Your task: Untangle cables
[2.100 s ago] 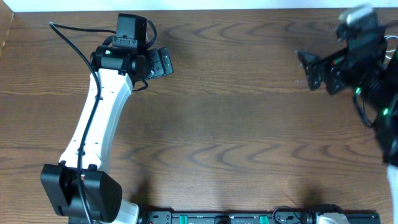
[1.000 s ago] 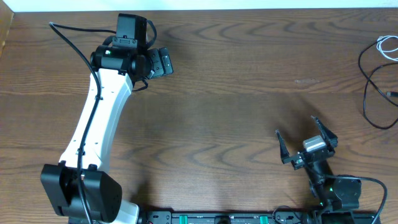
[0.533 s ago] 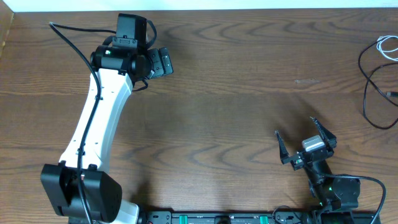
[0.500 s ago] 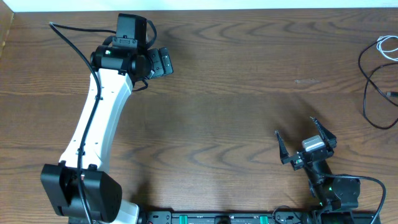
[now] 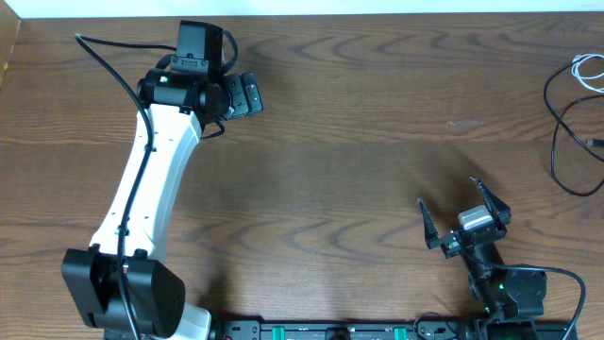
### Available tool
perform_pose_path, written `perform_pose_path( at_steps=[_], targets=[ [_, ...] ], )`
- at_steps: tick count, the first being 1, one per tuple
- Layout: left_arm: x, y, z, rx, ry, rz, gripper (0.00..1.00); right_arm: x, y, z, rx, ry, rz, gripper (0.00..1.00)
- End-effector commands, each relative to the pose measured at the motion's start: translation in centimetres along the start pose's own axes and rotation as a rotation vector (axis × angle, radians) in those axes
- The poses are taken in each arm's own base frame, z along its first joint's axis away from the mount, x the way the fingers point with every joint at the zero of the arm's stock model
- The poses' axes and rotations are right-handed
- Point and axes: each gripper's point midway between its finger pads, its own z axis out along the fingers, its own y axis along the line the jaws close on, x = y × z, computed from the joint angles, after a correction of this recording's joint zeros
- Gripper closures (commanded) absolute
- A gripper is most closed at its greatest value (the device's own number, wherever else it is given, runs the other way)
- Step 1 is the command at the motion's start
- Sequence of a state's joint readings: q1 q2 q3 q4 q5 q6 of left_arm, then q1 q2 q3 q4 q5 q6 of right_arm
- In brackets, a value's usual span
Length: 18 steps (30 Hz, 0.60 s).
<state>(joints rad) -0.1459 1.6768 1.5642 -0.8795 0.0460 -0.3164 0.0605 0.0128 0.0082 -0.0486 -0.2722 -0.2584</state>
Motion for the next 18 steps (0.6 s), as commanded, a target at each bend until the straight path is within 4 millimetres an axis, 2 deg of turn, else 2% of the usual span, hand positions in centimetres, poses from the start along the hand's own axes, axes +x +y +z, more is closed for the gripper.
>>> perform_pose_path(
  at_steps=[1,18],
  targets=[
    [0.09,0.24,0.18,-0.012,0.003,0.008,0.03,0.1,-0.16,-0.04,0.009,0.001,-0.008,0.01],
    [0.38,0.41,0.17,-0.018,0.016,0.007,0.03,0.1,-0.16,-0.04,0.009,0.001,-0.008,0.01]
  ],
)
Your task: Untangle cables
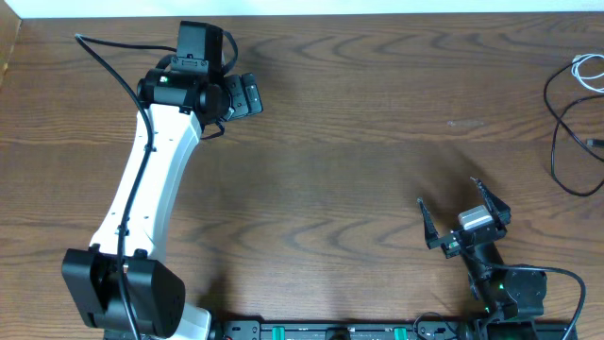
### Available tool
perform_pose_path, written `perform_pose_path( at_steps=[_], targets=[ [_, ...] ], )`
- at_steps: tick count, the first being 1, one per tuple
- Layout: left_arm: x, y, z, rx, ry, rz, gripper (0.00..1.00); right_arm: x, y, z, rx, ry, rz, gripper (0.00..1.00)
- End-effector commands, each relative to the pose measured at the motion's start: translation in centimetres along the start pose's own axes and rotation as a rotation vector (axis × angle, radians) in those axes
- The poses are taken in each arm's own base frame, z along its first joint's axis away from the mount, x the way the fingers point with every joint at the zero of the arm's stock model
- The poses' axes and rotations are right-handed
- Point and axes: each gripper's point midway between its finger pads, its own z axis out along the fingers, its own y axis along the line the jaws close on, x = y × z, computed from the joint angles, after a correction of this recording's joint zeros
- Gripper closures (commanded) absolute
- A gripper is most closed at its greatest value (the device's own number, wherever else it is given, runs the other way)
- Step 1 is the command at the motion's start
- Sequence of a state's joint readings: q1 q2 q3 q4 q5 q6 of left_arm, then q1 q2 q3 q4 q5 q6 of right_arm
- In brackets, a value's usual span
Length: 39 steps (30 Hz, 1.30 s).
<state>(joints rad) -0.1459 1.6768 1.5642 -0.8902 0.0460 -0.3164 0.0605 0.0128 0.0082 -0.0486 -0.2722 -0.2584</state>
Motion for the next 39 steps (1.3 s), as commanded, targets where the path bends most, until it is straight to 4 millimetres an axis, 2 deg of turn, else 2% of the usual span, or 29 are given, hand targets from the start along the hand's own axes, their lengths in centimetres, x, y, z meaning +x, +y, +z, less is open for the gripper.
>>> perform_pose_path(
  at_steps=[1,8,22,32,39],
  targets=[
    [0.2,0.3,0.2,-0.015,0.009,0.007,0.03,0.1,-0.2,0.0,0.009,0.001,-0.008,0.01],
    [1.1,0.7,0.2,-0.03,0.047,0.008,0.03,0.1,-0.2,0.0,0.009,0.001,-0.008,0.01],
    [1.2,0.7,0.2,-0.031,0.049,0.007,0.03,0.1,-0.2,0.0,0.009,0.001,-0.008,0.01],
    [3.5,1.6,1.7,-0.056,0.114,0.009,0.03,0.1,-0.2,0.0,0.009,0.001,-0.008,0.01],
    [3.6,1.7,1.8,-0.058,0.118,0.008,0.03,0.1,-0.2,0.0,0.009,0.001,-0.008,0.01]
  ],
)
